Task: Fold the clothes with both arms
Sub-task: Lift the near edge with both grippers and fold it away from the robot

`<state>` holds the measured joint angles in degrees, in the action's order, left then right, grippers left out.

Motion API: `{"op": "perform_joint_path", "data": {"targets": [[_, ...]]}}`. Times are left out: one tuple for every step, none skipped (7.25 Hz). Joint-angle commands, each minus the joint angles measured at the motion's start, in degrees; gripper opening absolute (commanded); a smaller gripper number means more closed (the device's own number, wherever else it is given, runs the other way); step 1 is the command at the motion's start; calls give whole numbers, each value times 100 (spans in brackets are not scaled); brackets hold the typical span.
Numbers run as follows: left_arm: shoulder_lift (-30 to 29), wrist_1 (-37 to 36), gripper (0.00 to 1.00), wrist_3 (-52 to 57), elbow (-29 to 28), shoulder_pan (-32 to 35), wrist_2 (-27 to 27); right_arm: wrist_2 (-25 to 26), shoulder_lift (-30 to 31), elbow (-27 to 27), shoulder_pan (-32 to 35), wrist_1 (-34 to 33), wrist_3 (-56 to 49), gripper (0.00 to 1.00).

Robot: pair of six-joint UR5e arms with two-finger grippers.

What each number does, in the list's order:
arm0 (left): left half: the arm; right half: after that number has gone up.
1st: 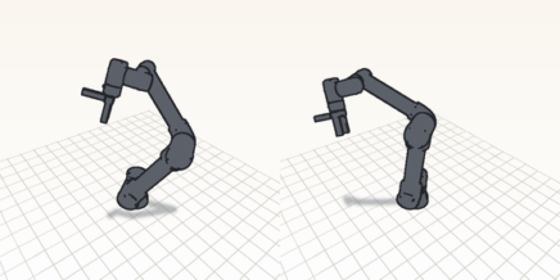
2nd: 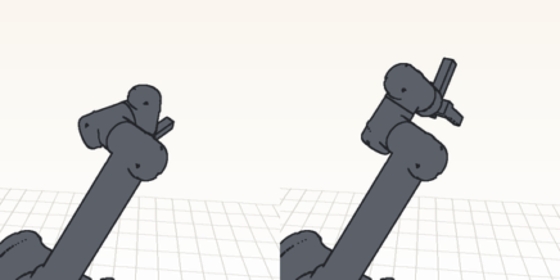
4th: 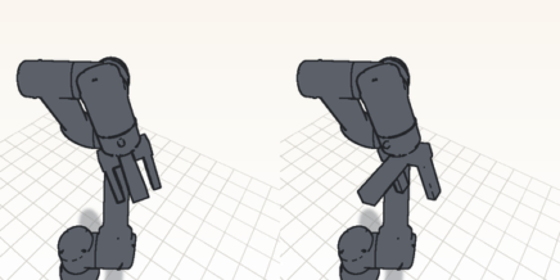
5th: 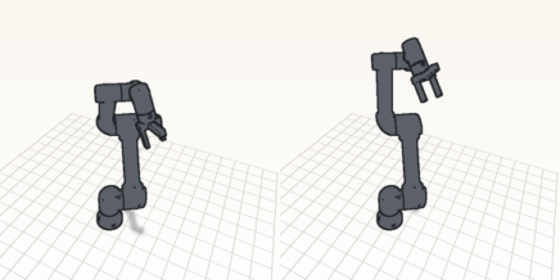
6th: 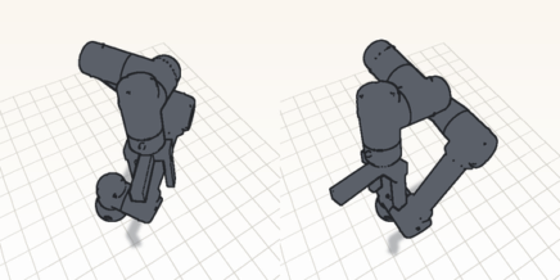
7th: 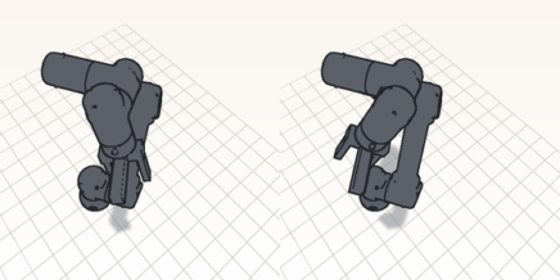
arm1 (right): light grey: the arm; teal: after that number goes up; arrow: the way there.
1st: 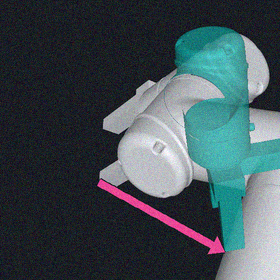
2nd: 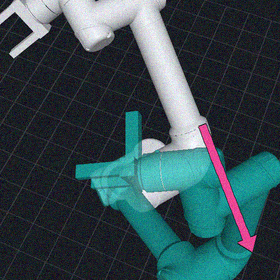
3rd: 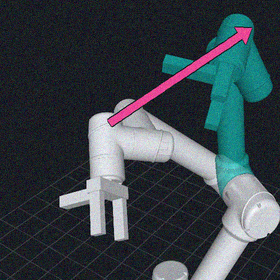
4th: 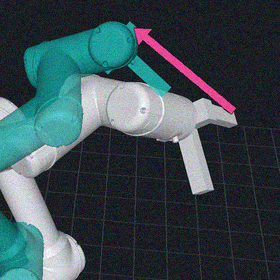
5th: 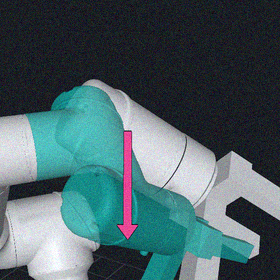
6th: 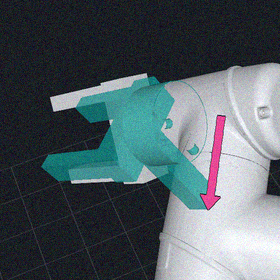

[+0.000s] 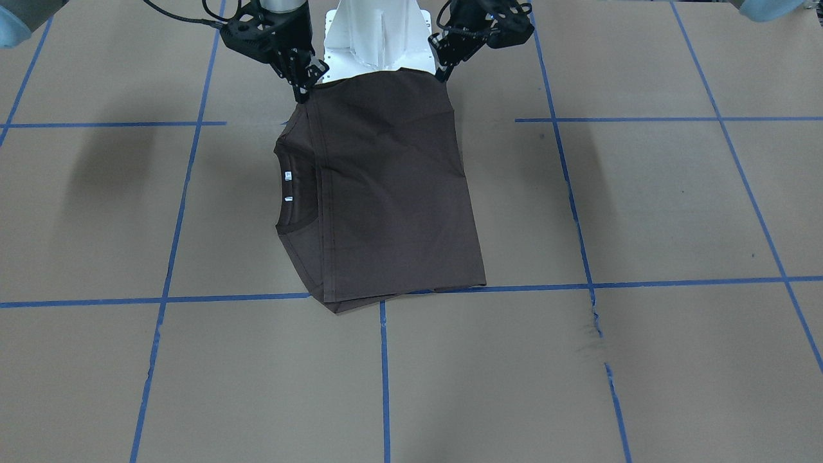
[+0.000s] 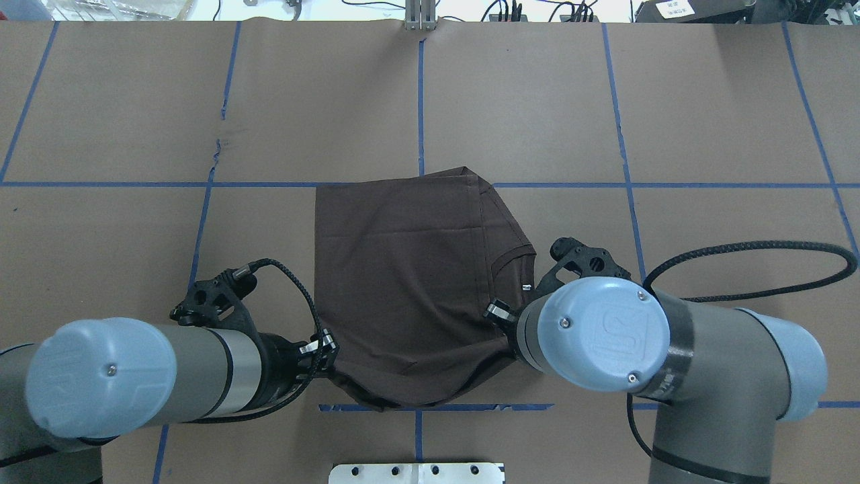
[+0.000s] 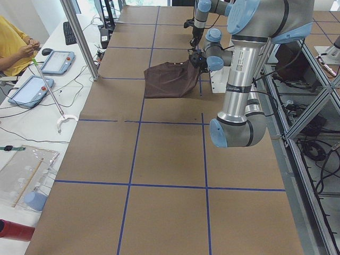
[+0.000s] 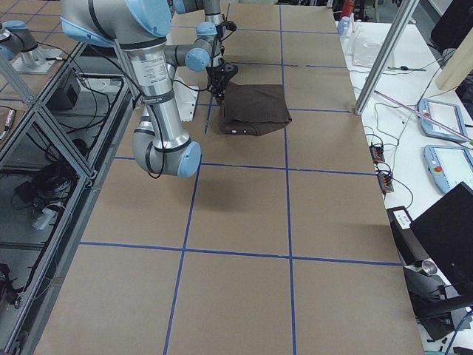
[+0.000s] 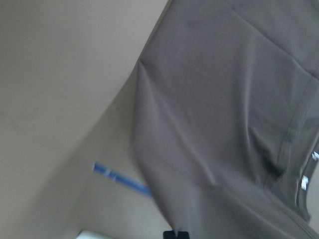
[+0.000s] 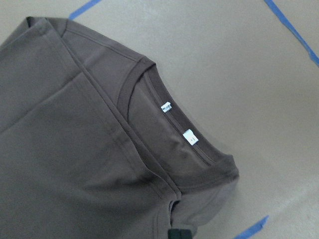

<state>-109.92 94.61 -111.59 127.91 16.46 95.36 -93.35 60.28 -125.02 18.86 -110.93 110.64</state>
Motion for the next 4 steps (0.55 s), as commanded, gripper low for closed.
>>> {"op": "perform_joint_path", "data": {"targets": [[-205, -4, 0, 505, -239, 619, 9, -227, -594, 992, 670, 446, -271, 0], [-249, 13, 0, 846, -301, 926, 18, -488, -639, 1275, 1064, 702, -288, 0], [-511, 22, 0, 1067, -736, 1129, 9, -613, -770, 1748, 1198, 1174, -289, 0], [-722, 231, 0, 1086, -1289, 1244, 0, -614, -894, 2292, 1260, 1658, -289, 0]]}}
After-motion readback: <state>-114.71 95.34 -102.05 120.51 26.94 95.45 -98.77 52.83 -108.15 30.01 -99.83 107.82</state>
